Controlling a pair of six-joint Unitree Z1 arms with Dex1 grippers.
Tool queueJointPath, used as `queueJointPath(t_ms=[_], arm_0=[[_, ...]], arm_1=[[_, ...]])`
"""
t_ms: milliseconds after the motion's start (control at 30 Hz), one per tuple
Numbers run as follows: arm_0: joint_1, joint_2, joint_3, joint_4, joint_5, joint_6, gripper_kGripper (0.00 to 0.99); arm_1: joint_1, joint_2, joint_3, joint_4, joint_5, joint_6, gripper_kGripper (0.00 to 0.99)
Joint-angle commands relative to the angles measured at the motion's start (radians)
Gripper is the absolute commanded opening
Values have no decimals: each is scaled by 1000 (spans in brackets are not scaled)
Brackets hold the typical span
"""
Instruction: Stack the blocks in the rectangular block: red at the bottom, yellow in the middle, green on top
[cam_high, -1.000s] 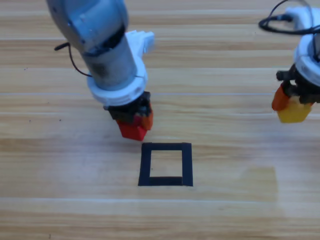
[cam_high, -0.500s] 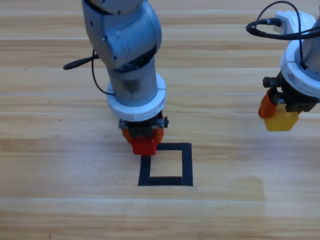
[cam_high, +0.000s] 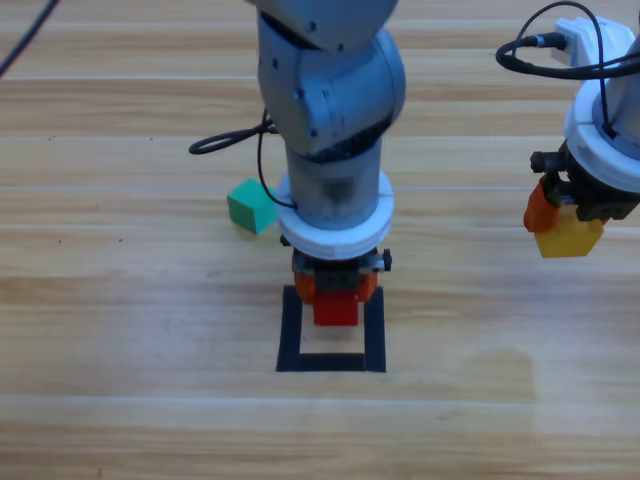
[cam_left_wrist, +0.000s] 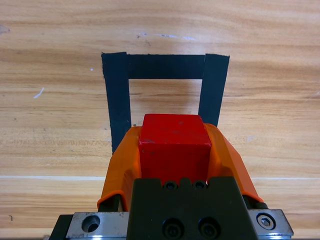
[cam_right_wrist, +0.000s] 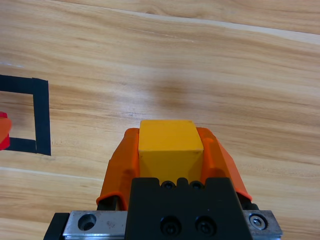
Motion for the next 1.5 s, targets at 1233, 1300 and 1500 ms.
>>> queueJointPath(t_ms=[1233,1300,1500], arm_0=[[-19,98,46,-46,21,-8,0],[-19,98,51,-49,21,-8,0],[-19,98,65,-63,21,-10,0]], arm_1=[[25,91,19,12,-3,-11,0],[25,91,19,10,-3,-11,0],[25,89,21,12,-3,-9,0]])
